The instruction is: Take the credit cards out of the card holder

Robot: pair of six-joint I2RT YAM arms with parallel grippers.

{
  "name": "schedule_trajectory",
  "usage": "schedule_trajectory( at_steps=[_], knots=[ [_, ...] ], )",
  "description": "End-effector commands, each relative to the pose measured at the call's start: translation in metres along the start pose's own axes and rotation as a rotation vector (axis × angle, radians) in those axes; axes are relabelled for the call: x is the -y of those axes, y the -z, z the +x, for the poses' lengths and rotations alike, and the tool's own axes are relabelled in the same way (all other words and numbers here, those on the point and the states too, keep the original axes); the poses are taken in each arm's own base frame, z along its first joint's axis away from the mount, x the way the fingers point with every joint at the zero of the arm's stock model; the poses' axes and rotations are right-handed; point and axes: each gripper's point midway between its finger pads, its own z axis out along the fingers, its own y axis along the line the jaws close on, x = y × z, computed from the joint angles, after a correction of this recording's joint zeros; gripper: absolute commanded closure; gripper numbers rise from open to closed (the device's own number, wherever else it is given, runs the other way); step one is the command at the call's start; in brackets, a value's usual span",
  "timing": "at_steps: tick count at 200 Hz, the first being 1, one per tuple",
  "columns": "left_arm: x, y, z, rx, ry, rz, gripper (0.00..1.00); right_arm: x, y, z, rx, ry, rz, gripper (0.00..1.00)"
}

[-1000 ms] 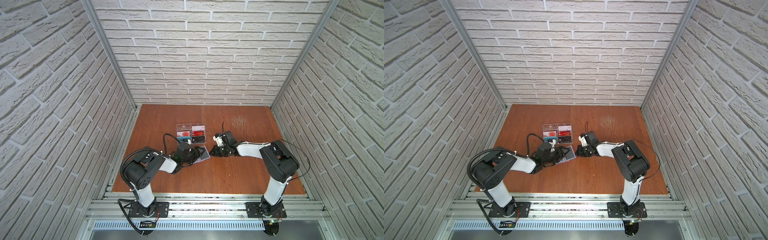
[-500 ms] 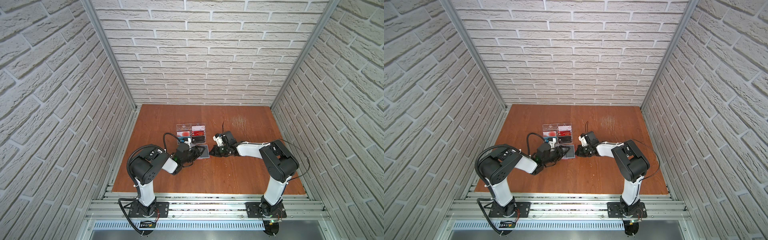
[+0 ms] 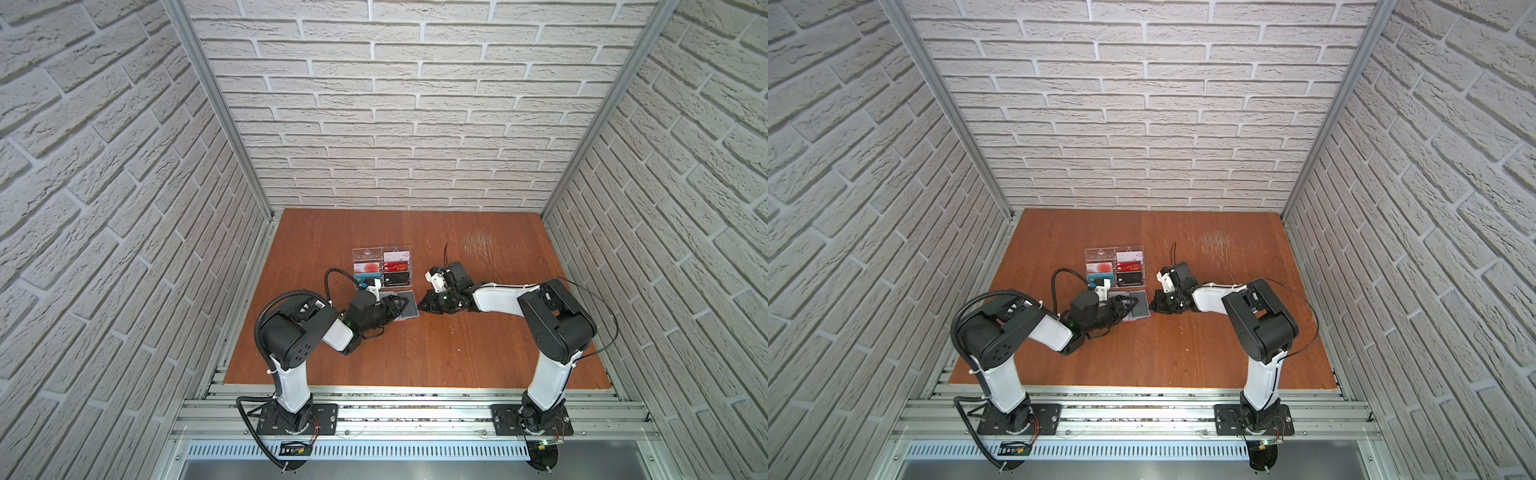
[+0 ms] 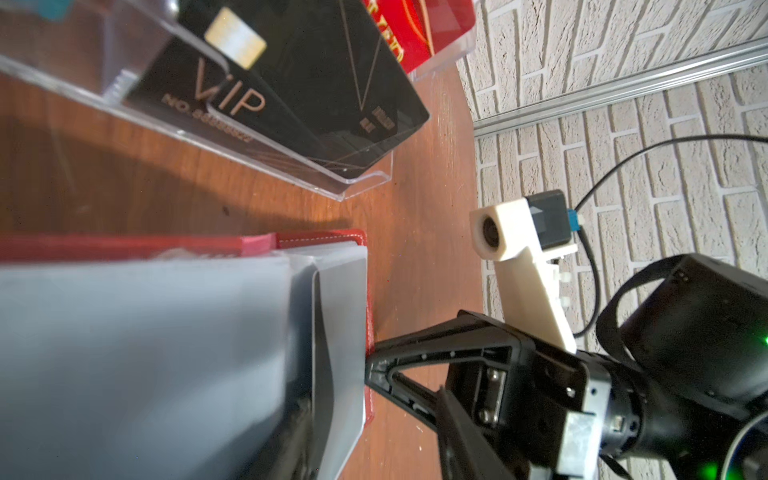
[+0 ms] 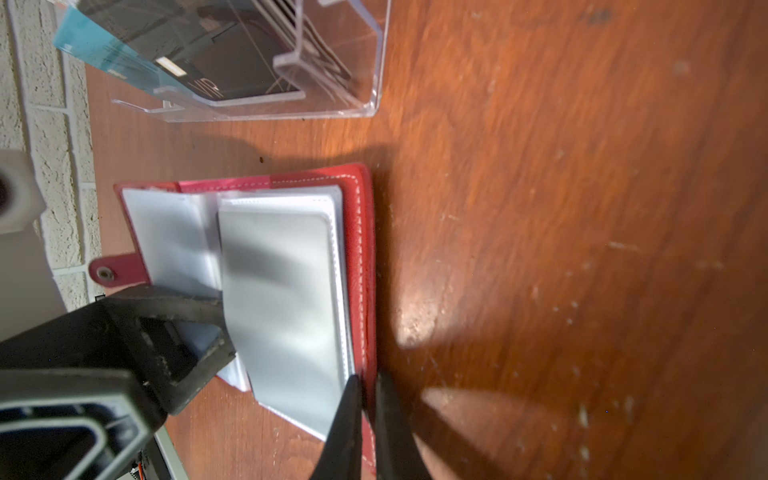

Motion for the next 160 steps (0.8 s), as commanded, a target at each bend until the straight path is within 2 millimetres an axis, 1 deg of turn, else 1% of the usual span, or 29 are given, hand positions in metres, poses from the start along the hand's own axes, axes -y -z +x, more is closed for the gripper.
schedule_trajectory(
  at_steps=[1, 34, 65, 108, 160],
  knots=[
    [0.029, 0.005, 0.018, -0.062, -0.059, 0.117, 0.53, 0.002, -0.012, 0.010, -0.044, -0.011, -0.008, 0.90],
    [0.029, 0.011, 0.021, -0.065, -0.078, 0.124, 0.53, 0.004, -0.013, 0.009, -0.047, -0.024, -0.008, 0.90],
    [0.036, 0.015, 0.021, -0.050, -0.082, 0.167, 0.53, 0.004, -0.017, 0.010, -0.057, -0.041, -0.028, 0.90],
    [0.039, 0.012, 0.019, -0.033, -0.085, 0.182, 0.54, 0.003, -0.018, 0.011, -0.061, -0.047, -0.038, 0.90],
    [0.020, 0.007, 0.008, 0.039, -0.034, 0.103, 0.54, 0.001, -0.020, 0.012, -0.067, -0.055, -0.061, 0.90]
  ],
)
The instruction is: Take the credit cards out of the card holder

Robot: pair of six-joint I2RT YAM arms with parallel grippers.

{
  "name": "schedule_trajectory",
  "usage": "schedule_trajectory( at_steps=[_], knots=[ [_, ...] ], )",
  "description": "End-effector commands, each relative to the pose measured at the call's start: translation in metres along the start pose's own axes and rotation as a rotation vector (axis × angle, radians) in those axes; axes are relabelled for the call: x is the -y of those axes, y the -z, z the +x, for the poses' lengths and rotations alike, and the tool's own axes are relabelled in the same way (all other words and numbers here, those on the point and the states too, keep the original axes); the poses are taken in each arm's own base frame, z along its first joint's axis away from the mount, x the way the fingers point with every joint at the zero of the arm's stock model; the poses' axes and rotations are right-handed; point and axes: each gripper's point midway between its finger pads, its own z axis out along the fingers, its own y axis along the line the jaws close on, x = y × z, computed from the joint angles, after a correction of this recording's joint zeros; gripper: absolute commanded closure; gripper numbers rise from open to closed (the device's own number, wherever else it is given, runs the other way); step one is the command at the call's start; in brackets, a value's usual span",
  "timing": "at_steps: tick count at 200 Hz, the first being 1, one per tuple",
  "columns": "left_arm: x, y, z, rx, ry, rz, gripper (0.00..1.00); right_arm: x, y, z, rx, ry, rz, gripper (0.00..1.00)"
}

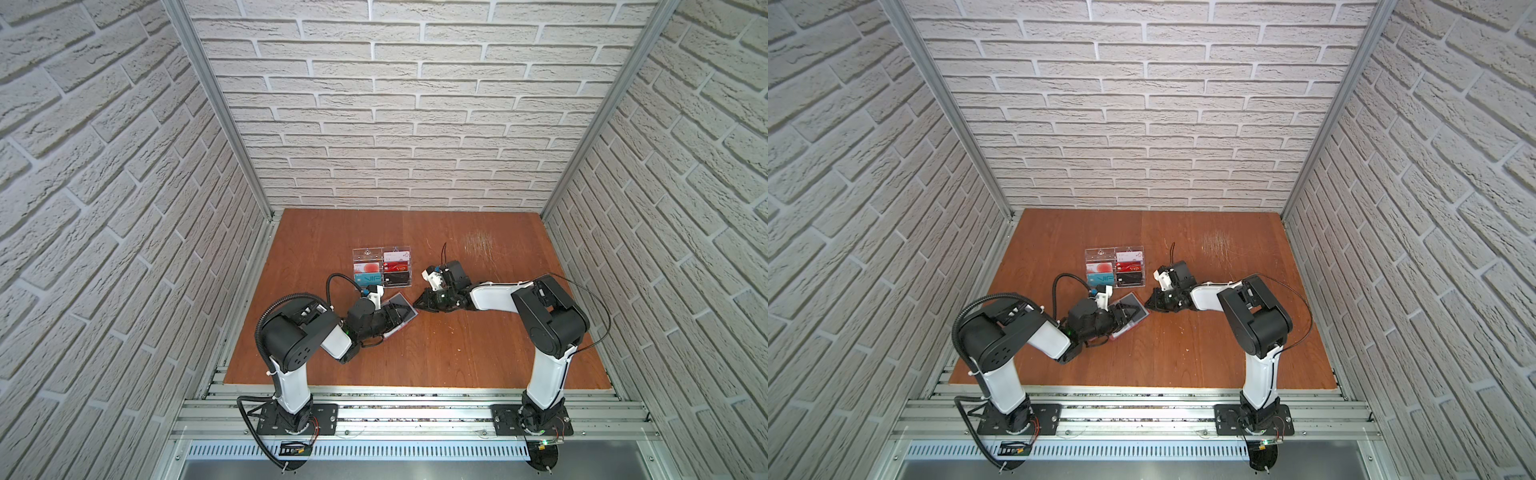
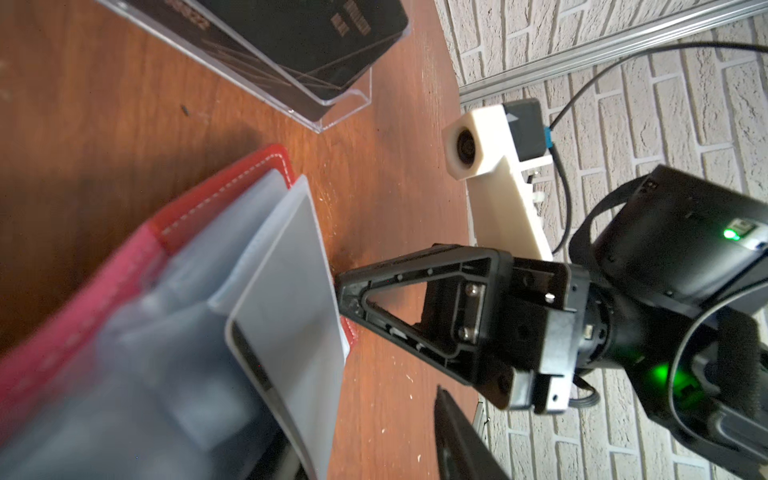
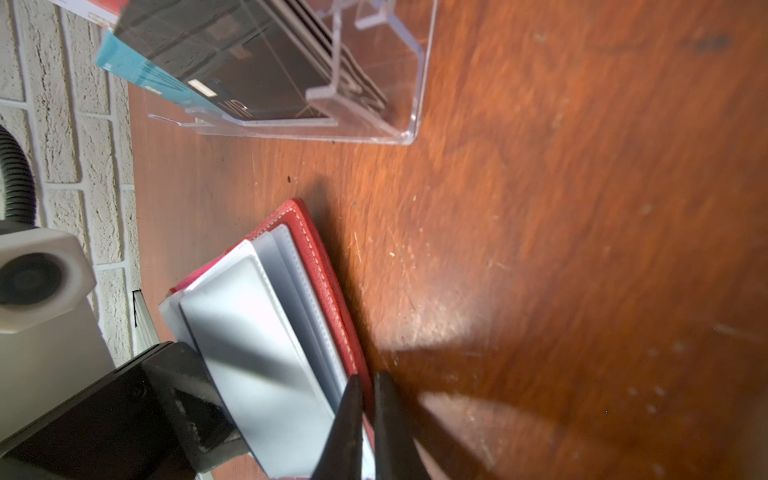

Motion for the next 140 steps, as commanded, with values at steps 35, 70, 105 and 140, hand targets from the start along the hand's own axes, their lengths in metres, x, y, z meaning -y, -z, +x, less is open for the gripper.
schedule_trajectory(
  at_steps=[35, 70, 105, 140],
  knots=[
    [0.005, -0.003, -0.019, 0.110, 0.018, 0.026, 0.56, 0.011, -0.010, 0.018, -0.064, -0.045, 0.020, 0.90],
    [0.007, 0.002, -0.023, 0.129, 0.028, 0.040, 0.58, 0.015, -0.010, 0.019, -0.068, -0.044, 0.042, 0.90],
    [0.008, 0.009, -0.029, 0.149, 0.042, 0.065, 0.58, 0.017, -0.011, 0.021, -0.075, -0.040, 0.062, 0.91],
    [0.011, 0.011, -0.032, 0.152, 0.052, 0.093, 0.58, 0.019, -0.013, 0.023, -0.084, -0.036, 0.082, 0.91]
  ],
)
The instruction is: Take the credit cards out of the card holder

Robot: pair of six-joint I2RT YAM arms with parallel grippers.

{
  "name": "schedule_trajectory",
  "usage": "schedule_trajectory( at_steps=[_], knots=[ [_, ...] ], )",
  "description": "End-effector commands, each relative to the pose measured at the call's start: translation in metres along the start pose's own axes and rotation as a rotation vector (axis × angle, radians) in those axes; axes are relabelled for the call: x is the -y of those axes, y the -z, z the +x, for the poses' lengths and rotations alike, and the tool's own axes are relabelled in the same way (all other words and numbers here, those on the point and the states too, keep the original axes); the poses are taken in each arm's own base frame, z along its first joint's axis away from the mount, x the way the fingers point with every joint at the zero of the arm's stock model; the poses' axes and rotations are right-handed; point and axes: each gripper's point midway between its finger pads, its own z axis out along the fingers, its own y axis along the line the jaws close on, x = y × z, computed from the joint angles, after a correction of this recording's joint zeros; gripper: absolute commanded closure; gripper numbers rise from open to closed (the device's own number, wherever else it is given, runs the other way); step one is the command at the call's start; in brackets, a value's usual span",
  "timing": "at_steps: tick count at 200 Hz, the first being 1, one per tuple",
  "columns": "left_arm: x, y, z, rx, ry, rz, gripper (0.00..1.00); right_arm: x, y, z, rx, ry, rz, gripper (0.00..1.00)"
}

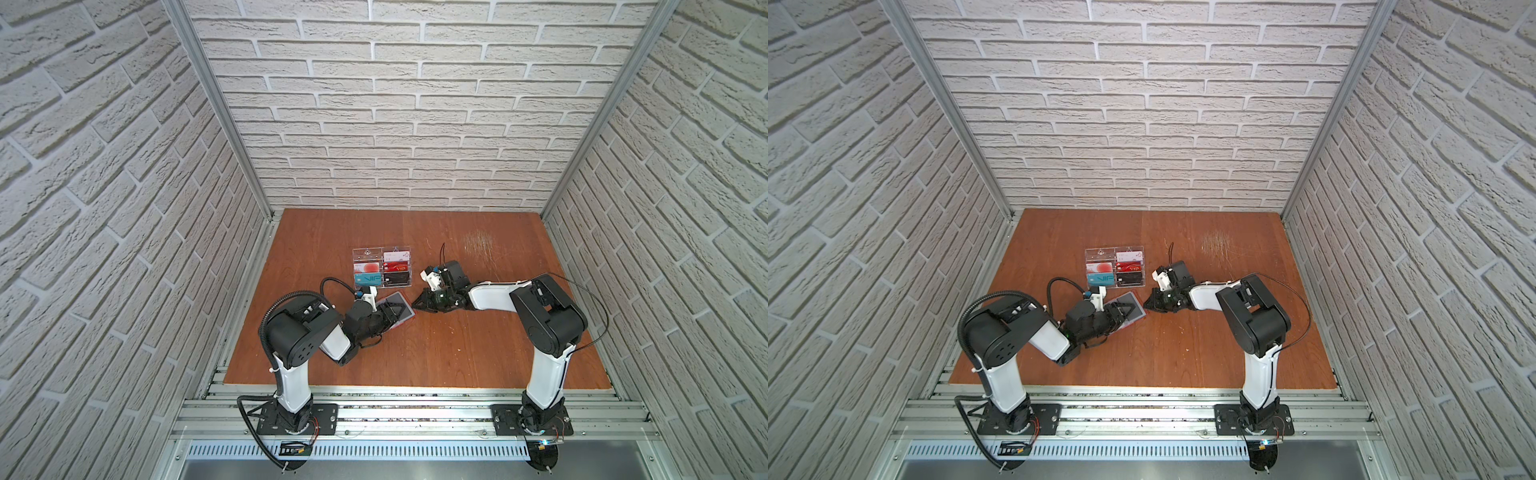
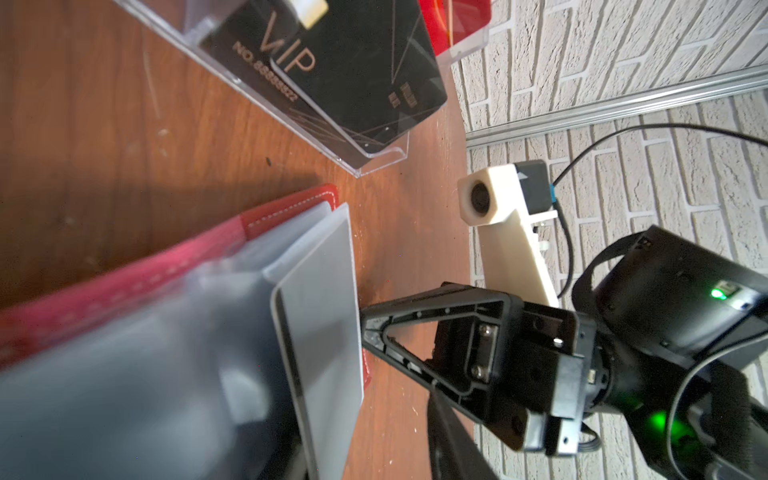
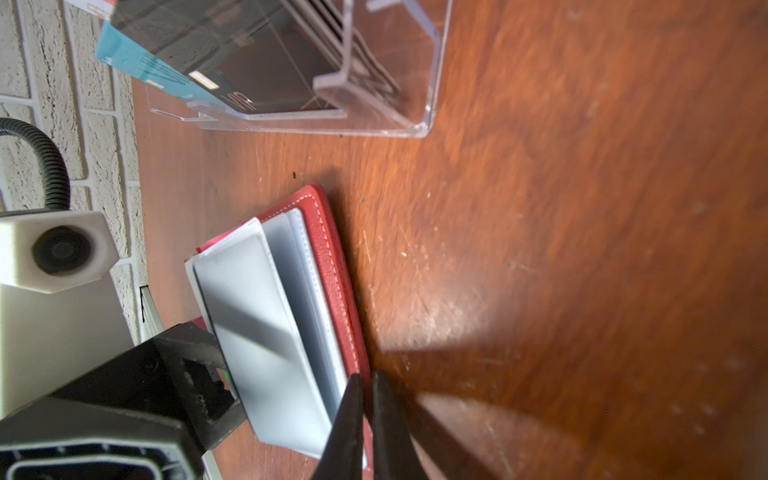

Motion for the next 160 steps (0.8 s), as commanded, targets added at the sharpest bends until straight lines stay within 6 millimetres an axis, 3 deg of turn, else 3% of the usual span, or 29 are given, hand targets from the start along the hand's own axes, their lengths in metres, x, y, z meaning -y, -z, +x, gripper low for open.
schedule_trajectory(
  at_steps=[1, 160],
  knots=[
    [0.022, 0.004, -0.011, 0.042, -0.014, 0.107, 0.58, 0.022, -0.010, 0.020, -0.066, -0.030, 0.088, 0.91],
    [-0.005, 0.025, -0.022, 0.051, 0.021, 0.059, 0.60, 0.025, -0.012, 0.022, -0.078, -0.023, 0.118, 0.93]
  ],
)
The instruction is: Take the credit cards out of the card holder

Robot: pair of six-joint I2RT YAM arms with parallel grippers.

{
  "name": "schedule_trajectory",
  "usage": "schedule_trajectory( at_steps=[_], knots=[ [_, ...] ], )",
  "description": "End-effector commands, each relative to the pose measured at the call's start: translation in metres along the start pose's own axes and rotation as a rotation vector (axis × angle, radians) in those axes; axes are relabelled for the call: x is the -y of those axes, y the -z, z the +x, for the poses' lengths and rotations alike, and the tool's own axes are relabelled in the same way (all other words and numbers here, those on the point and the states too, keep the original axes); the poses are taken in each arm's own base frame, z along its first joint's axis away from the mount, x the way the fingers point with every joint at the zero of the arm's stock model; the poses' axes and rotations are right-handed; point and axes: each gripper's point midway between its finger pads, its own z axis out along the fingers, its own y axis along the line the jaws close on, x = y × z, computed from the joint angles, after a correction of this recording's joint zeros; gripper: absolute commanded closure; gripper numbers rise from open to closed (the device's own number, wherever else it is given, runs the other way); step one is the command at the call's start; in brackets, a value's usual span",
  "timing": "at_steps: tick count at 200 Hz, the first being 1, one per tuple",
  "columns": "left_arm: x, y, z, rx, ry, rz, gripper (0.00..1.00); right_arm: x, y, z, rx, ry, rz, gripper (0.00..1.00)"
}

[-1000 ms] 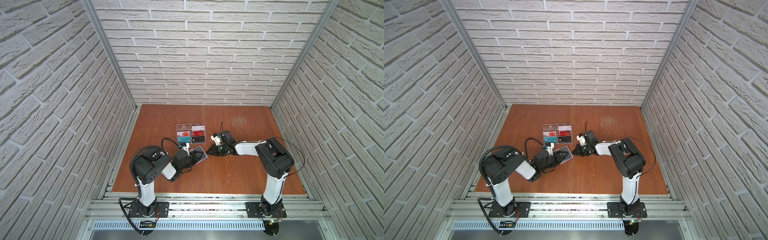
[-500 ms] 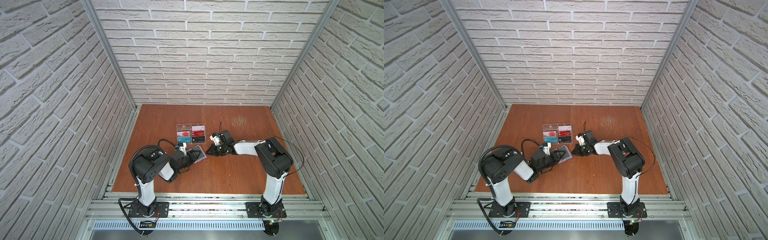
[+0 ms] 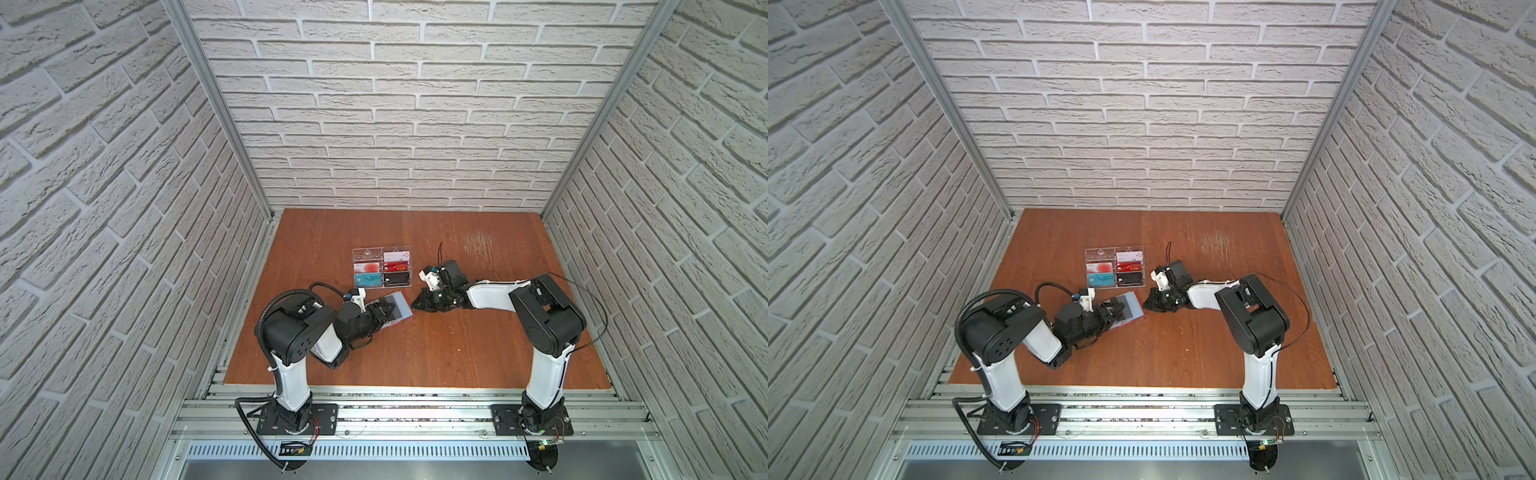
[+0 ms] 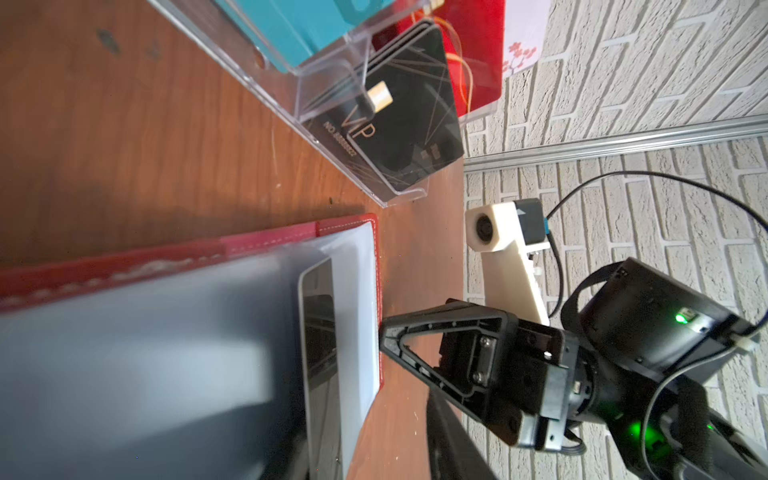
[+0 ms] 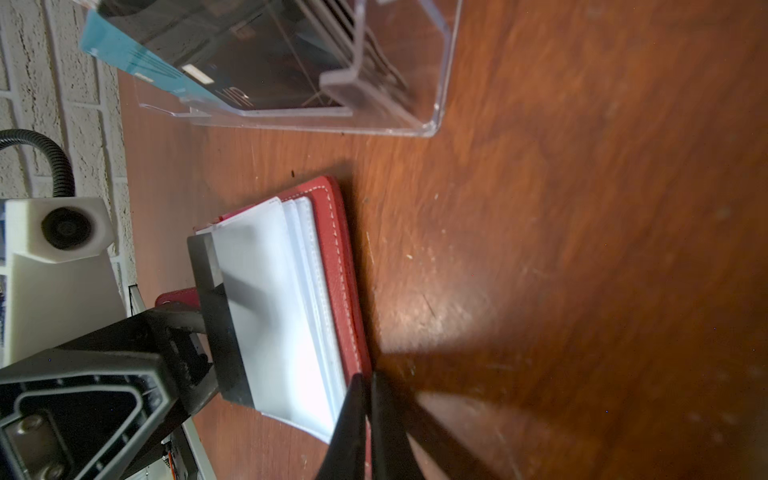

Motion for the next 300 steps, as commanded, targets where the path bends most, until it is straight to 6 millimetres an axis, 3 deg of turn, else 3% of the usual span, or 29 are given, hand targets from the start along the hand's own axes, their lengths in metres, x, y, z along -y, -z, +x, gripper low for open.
schedule_trajectory(
  at_steps=[1, 62, 86, 150, 237, 254, 300],
  knots=[
    [0.013, 0.004, -0.006, 0.023, -0.036, 0.065, 0.60, 0.024, -0.012, 0.022, -0.068, -0.032, 0.089, 0.93],
    [0.002, 0.008, -0.003, 0.009, -0.039, 0.026, 0.68, 0.023, -0.011, 0.022, -0.066, -0.031, 0.083, 0.93],
    [0.002, 0.007, -0.003, 0.011, -0.042, 0.025, 0.79, 0.023, -0.011, 0.022, -0.069, -0.031, 0.084, 0.93],
    [0.001, 0.011, -0.003, 0.000, -0.060, 0.000, 0.94, 0.022, -0.011, 0.022, -0.068, -0.030, 0.081, 0.93],
    [-0.009, 0.036, -0.001, -0.054, -0.169, -0.164, 1.00, 0.020, -0.007, 0.020, -0.054, -0.021, 0.081, 0.93],
    [-0.007, 0.041, -0.003, -0.062, -0.205, -0.195, 1.00, 0.019, -0.003, 0.019, -0.034, -0.007, 0.091, 0.89],
    [0.010, 0.054, -0.013, -0.048, -0.267, -0.249, 1.00, -0.002, 0.014, 0.012, 0.042, 0.099, 0.098, 0.66]
  ],
)
